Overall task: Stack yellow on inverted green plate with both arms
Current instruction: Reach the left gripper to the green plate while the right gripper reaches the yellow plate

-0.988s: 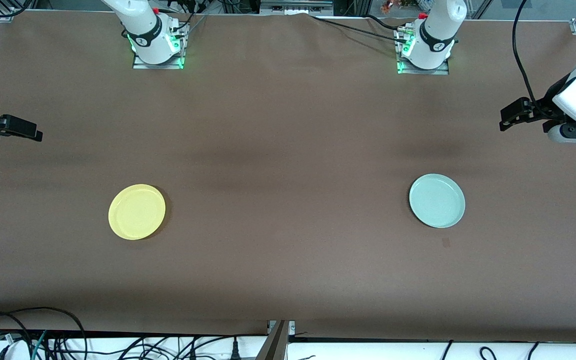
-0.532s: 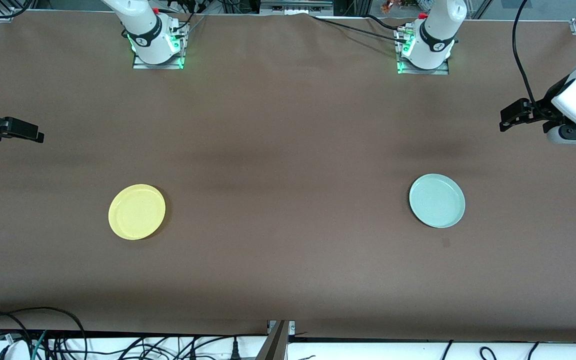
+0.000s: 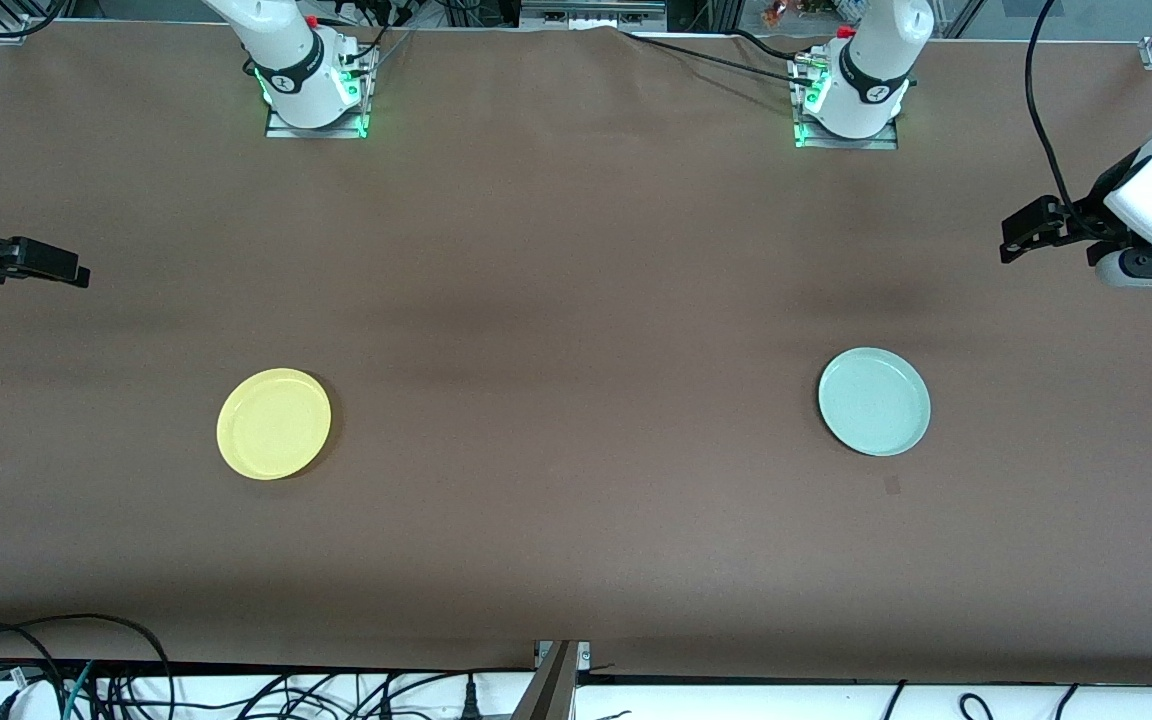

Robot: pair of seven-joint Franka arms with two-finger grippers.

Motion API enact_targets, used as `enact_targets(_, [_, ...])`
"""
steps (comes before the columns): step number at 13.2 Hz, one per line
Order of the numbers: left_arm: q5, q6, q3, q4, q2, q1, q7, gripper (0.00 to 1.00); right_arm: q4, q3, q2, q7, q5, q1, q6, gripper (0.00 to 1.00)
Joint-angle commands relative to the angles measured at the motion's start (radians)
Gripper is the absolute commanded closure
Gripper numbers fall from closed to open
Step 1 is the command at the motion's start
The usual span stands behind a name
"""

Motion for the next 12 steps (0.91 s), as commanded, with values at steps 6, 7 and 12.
enact_targets(6, [0.019,-0.024,-0.005,0.031,0.015,0.002,0.020,0.00,0.011,0.003,0.009,-0.006,0.010,-0.024,-0.008,0.00])
enact_targets(7, [0.019,-0.022,-0.005,0.031,0.015,0.001,0.020,0.00,0.011,0.003,0.009,-0.005,0.010,-0.024,-0.008,0.00])
enact_targets(12, [0.018,-0.022,-0.005,0.028,0.014,0.004,0.020,0.00,0.011,0.004,0.010,-0.006,0.006,-0.024,-0.008,0.00])
